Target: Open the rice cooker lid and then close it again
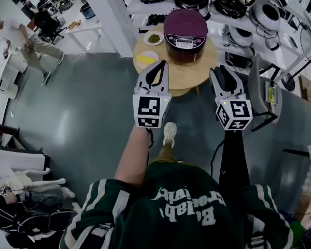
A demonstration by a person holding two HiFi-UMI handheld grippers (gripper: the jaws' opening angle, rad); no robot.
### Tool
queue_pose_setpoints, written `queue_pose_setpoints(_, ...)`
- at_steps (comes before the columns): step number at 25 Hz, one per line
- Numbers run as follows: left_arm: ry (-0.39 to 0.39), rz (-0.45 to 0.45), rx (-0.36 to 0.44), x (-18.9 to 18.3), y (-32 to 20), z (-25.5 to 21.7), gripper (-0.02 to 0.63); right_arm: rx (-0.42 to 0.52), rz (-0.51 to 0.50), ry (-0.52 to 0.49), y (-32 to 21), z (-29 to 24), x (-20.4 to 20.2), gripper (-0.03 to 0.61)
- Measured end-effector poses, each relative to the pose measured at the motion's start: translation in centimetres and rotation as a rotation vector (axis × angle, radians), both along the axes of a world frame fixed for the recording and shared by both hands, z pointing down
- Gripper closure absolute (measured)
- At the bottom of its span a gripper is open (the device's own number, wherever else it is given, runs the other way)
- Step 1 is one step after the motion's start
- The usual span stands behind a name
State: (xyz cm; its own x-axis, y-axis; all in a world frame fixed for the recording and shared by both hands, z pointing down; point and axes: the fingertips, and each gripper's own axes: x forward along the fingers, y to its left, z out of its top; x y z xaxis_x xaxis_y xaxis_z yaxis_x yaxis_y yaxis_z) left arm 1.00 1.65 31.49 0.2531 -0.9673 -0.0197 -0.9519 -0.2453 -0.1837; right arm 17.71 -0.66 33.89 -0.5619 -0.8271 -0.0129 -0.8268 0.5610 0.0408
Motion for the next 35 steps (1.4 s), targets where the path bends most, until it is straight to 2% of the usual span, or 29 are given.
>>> queue_pose_setpoints(10, 0.0, 0.075, -0.033, -2.8, -13.5, 2.6, 0.614, -0.057, 0.027, 0.089, -12.7, 2.5, -3.7, 0.413)
queue_pose_setpoints(18, -0.007, 0.175, -0.097, -3.7, -22.1, 6.6, 0.614, -0.191, -0.031, 0.151, -20.4, 6.2, -7.4, 0.416)
queue_pose_setpoints(25, 0.007, 0.241, -0.121, -4.2, -26.4, 8.2, 0.614, -0.299, -0.068, 0.224, -24.6, 9.5, -10.2, 0.417)
queue_pose_setpoints(35, 0.025, 0.292, -0.15, -4.5, -28.5, 9.9, 0.614, -0.444, -0.135, 0.353, -27.0, 14.0, -13.1, 0.417)
